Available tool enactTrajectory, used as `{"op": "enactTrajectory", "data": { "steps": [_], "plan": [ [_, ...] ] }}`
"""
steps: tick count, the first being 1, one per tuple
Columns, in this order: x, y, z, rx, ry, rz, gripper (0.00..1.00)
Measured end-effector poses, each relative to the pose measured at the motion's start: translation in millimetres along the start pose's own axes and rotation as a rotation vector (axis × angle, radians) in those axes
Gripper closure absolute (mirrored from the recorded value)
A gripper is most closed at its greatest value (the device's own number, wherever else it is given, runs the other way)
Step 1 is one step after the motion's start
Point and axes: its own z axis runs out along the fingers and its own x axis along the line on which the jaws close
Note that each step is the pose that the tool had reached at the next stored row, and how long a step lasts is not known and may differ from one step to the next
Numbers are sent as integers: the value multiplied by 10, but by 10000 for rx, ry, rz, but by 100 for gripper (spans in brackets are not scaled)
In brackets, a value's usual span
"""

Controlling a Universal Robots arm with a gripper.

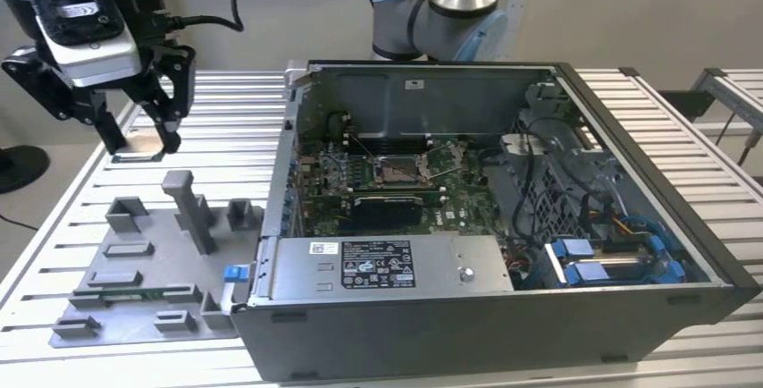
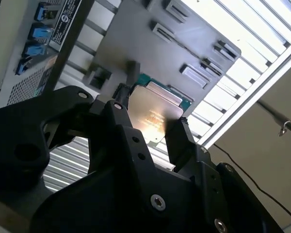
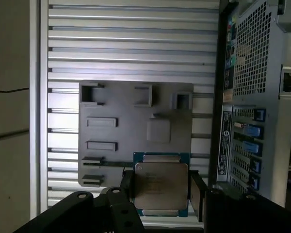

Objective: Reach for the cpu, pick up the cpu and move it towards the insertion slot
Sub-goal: 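Pick up the cpu and move it towards the insertion slot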

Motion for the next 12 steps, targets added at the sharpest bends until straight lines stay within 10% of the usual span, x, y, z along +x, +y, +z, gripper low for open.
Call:
{"op": "enactTrajectory", "data": {
  "steps": [12],
  "plan": [
    [-416, -7, -3, -1, 18, 1, 100]
  ]
}}
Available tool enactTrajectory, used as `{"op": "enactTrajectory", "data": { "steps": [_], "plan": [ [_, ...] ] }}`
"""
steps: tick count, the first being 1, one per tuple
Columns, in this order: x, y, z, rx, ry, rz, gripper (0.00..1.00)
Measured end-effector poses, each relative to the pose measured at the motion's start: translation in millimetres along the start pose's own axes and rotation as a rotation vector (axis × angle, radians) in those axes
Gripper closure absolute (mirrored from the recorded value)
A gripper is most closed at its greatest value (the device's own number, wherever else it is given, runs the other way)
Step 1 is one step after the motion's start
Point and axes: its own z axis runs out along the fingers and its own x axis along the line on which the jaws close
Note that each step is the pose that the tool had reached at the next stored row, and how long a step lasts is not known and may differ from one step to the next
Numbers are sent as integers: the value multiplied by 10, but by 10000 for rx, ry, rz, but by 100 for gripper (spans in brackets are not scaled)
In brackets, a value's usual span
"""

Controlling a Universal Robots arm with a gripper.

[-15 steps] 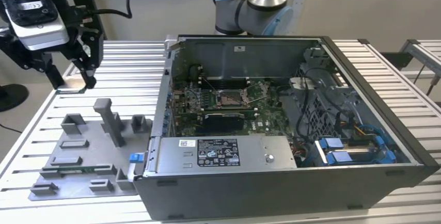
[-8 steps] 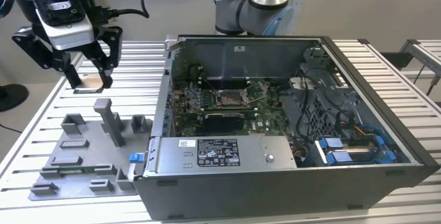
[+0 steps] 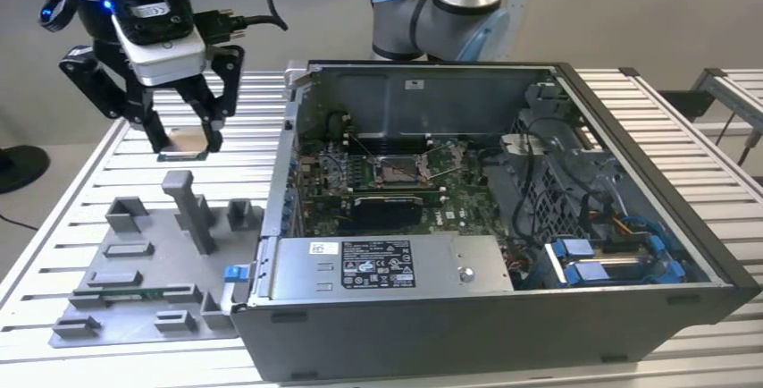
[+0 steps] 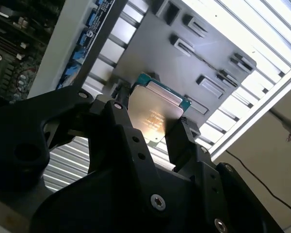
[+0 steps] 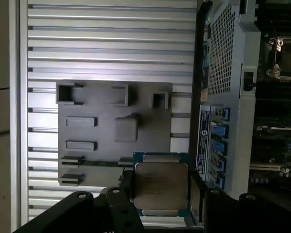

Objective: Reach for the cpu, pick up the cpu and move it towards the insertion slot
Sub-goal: 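Pick up the cpu and move it towards the insertion slot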

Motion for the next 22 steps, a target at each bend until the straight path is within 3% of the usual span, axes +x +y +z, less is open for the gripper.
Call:
{"op": "enactTrajectory", "data": {
  "steps": [22],
  "plan": [
    [-715, -12, -6, 0, 17, -1, 100]
  ]
}}
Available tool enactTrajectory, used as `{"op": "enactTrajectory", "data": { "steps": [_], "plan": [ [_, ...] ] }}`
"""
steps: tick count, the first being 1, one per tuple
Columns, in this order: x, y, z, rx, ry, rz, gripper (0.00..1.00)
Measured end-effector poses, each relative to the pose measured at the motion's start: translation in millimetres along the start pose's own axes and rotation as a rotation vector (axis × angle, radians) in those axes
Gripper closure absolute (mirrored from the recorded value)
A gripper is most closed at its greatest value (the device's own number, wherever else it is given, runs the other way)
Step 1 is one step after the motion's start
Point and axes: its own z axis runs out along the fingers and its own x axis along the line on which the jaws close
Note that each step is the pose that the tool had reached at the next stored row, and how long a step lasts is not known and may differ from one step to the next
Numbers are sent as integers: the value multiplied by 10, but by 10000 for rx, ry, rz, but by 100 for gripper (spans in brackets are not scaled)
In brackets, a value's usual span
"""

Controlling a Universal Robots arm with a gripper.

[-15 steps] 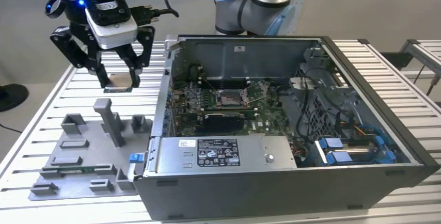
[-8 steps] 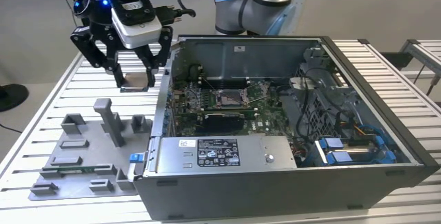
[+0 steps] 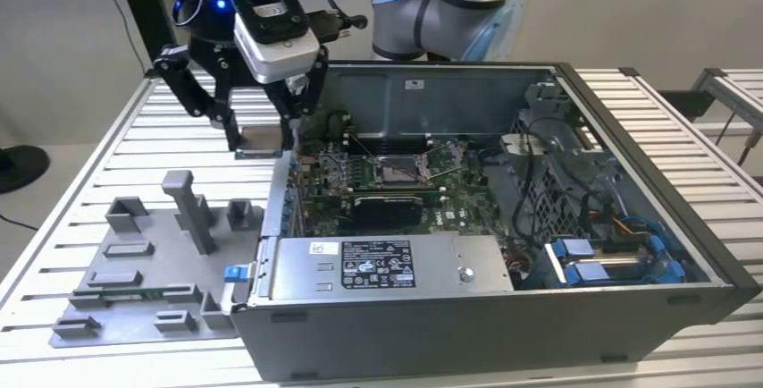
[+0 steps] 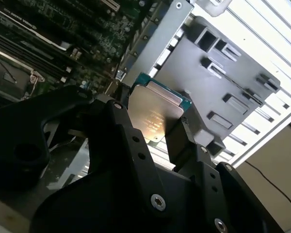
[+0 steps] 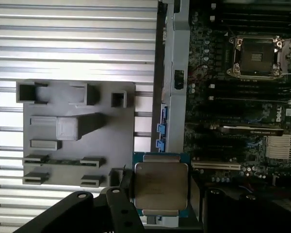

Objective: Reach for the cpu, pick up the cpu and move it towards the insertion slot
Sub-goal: 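Pick up the cpu and move it towards the insertion slot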

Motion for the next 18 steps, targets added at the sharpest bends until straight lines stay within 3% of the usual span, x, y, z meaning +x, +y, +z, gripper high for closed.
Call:
{"op": "enactTrajectory", "data": {
  "steps": [18],
  "plan": [
    [-515, -8, -5, 0, 4, 0, 100]
  ]
}}
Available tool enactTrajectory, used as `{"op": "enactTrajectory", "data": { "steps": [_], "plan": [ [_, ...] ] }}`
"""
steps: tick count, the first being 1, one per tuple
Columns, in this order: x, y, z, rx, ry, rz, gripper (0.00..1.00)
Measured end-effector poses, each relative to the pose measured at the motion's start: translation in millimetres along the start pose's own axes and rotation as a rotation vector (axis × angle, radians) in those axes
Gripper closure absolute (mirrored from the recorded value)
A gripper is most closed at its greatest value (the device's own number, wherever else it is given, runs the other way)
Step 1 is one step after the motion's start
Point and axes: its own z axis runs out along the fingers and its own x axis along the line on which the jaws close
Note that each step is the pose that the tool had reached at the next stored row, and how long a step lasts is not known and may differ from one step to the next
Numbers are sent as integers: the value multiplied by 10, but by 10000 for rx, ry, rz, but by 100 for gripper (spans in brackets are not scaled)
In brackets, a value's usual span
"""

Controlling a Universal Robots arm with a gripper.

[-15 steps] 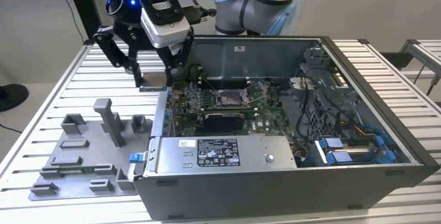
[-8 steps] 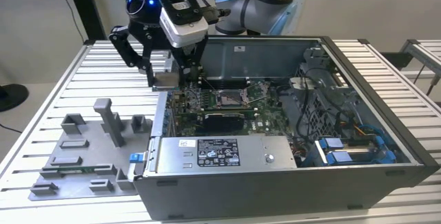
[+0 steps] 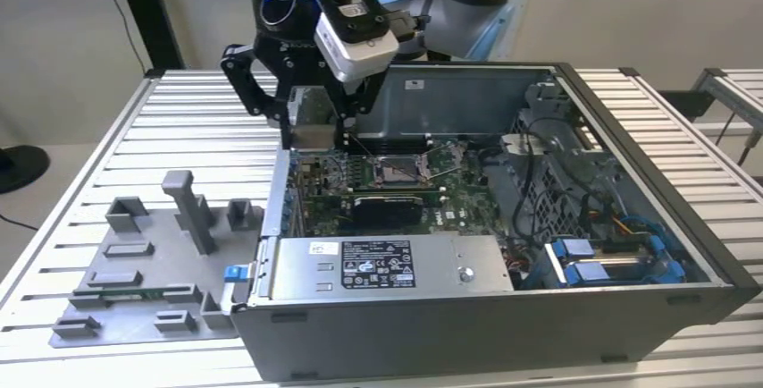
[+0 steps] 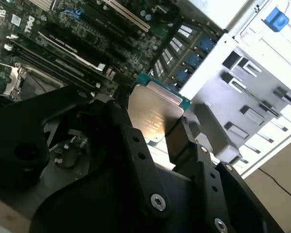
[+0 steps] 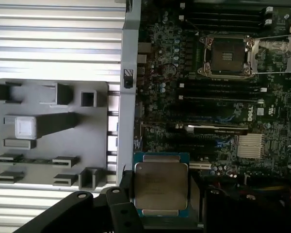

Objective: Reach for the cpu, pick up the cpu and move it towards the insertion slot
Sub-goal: 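Pick up the cpu and move it towards the insertion slot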

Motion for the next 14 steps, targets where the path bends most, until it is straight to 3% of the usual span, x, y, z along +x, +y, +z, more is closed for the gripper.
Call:
{"op": "enactTrajectory", "data": {
  "steps": [14],
  "plan": [
    [-377, -6, -4, -1, 2, 0, 100]
  ]
}}
